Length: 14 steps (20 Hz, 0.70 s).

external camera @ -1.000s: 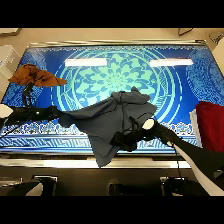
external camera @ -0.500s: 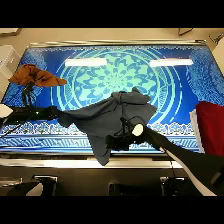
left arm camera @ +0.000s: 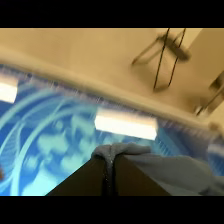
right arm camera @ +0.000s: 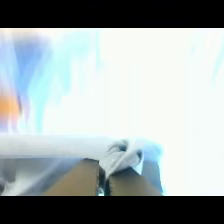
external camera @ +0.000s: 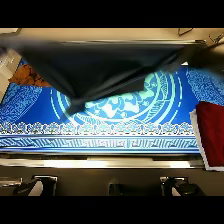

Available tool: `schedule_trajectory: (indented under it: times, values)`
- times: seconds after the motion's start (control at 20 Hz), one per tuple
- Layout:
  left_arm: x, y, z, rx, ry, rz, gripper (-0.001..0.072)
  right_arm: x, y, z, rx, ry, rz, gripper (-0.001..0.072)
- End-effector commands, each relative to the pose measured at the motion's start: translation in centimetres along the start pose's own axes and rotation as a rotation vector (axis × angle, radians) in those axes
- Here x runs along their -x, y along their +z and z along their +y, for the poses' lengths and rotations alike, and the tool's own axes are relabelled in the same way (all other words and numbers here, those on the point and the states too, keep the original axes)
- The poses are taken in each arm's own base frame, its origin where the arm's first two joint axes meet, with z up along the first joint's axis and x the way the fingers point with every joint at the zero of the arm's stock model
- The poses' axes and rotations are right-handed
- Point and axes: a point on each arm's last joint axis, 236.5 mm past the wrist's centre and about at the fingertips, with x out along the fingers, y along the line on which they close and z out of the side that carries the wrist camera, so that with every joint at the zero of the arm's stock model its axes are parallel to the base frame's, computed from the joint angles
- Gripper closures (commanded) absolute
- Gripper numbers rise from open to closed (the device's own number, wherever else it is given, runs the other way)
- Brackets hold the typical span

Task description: Fold the clothes and pants, and hang the long-sleeved shirts on hangers.

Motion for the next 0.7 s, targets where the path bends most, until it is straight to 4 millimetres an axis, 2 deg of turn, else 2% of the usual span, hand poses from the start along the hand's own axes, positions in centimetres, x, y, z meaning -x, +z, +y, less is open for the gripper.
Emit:
schedule_trajectory:
  times: [0.0,0.1,0.2,0.3,0.4,0.5,0.55,0.65]
  values:
    - [10.3,10.9,-9.9,-0.057,-0.157,-0.408,0.0679,15.2,12.6,3.1,0.081,-0.016,-0.521,0.0674]
    - [13.9,11.9,-12.6,-0.119,-0.196,-0.495,0.0680,18.0,13.8,5.2,-0.004,0.083,-0.607,0.0674]
    - [15.9,13.1,-13.4,-0.193,-0.182,-0.578,0.0680,18.9,14.4,5.7,-0.001,0.097,-0.644,0.0674]
    - [16.2,13.7,-13.2,-0.236,-0.160,-0.612,0.0680,18.0,14.2,5.1,0.016,0.071,-0.625,0.0674]
    - [14.5,12.9,-12.1,-0.264,-0.128,-0.556,0.0680,15.4,12.6,3.7,0.046,0.017,-0.523,0.0674]
    - [11.0,10.8,-9.5,-0.300,-0.071,-0.426,0.0680,10.4,8.2,0.8,0.102,-0.081,-0.283,0.0673]
    - [8.9,9.3,-7.9,-0.295,-0.053,-0.345,0.0680,7.8,5.2,-1.1,0.097,-0.128,-0.135,0.0673]
    - [3.7,4.5,-3.5,-0.239,-0.024,-0.144,0.0679,2.3,-2.1,-4.9,0.056,-0.196,0.195,0.0673]
